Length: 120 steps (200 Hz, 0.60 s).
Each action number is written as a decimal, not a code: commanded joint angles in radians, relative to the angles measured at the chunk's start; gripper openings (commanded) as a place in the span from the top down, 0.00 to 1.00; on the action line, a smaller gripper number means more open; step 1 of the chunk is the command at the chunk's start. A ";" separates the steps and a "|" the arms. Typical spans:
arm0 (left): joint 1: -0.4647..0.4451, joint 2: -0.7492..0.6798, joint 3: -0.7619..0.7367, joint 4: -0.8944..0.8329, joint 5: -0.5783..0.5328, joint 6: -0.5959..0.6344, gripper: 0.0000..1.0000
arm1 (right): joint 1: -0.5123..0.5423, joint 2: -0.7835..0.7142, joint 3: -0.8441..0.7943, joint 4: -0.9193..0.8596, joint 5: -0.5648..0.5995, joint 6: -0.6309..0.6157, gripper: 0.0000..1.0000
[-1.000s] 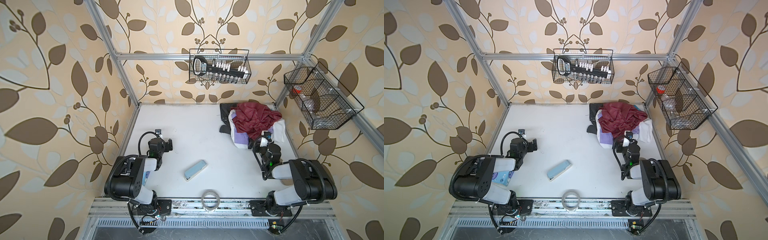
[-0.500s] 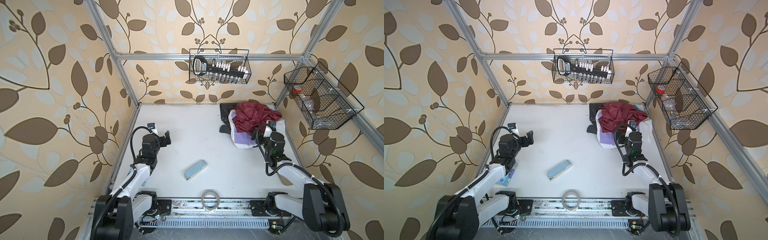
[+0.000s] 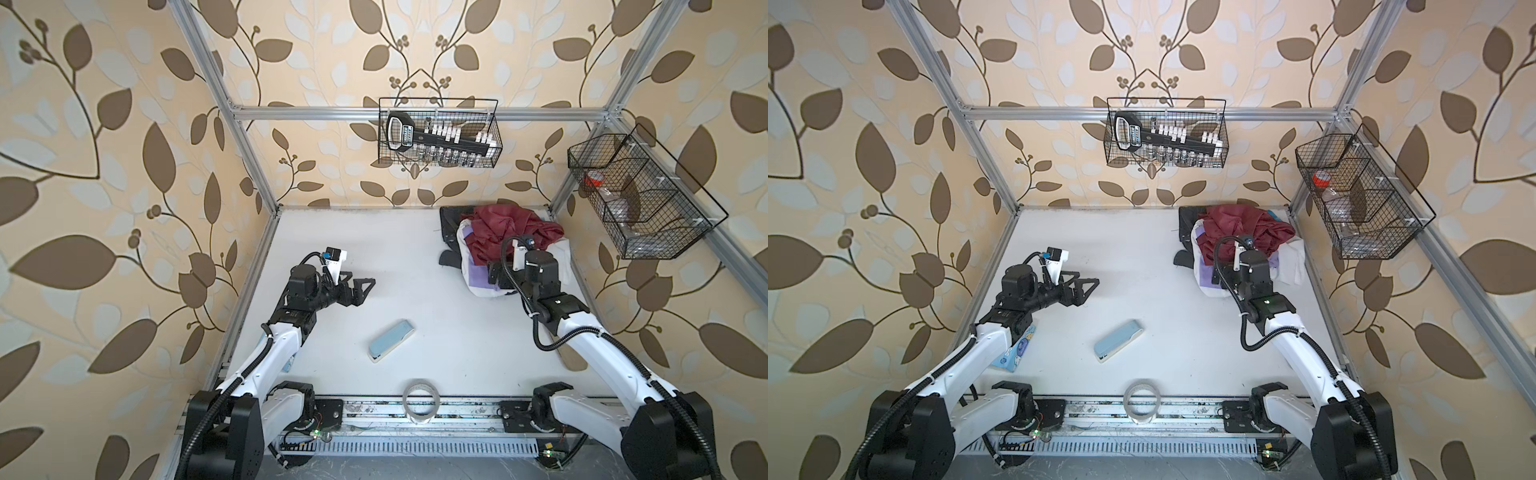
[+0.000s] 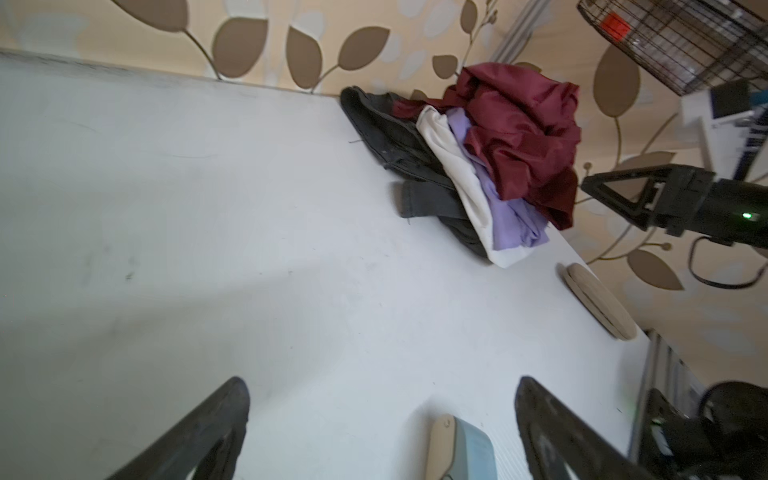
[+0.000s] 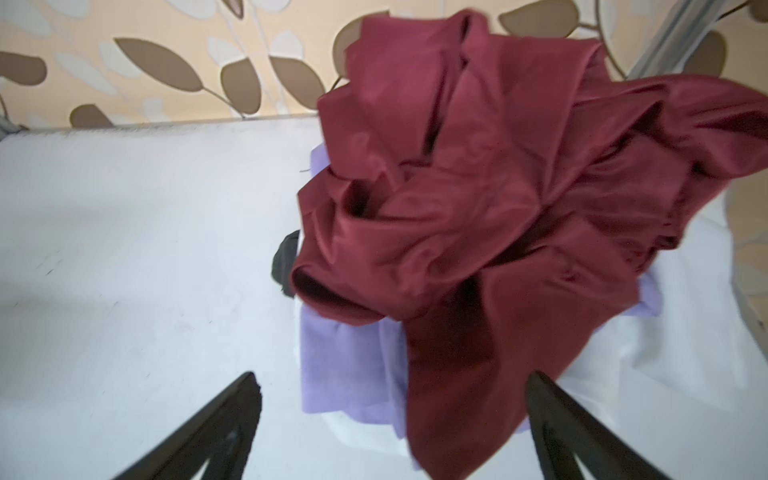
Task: Pick out a specific cloth from the pile
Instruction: 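Reach the right gripper into the cloth pile and grasp the lavender shirt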
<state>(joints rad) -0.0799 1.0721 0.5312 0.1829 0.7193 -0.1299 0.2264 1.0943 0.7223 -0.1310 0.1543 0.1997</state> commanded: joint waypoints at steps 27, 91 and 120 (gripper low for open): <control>-0.023 0.026 0.067 -0.017 0.229 0.046 0.01 | 0.082 0.115 0.051 -0.083 -0.020 0.050 0.13; -0.041 0.008 0.072 -0.036 0.227 0.062 0.01 | 0.081 0.321 0.143 -0.083 0.001 0.017 0.25; -0.052 -0.005 0.074 -0.048 0.223 0.078 0.01 | 0.048 0.382 0.186 -0.113 0.026 0.012 0.25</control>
<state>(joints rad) -0.1196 1.0985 0.5690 0.1356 0.9096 -0.0875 0.2989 1.4445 0.8658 -0.2043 0.1535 0.2276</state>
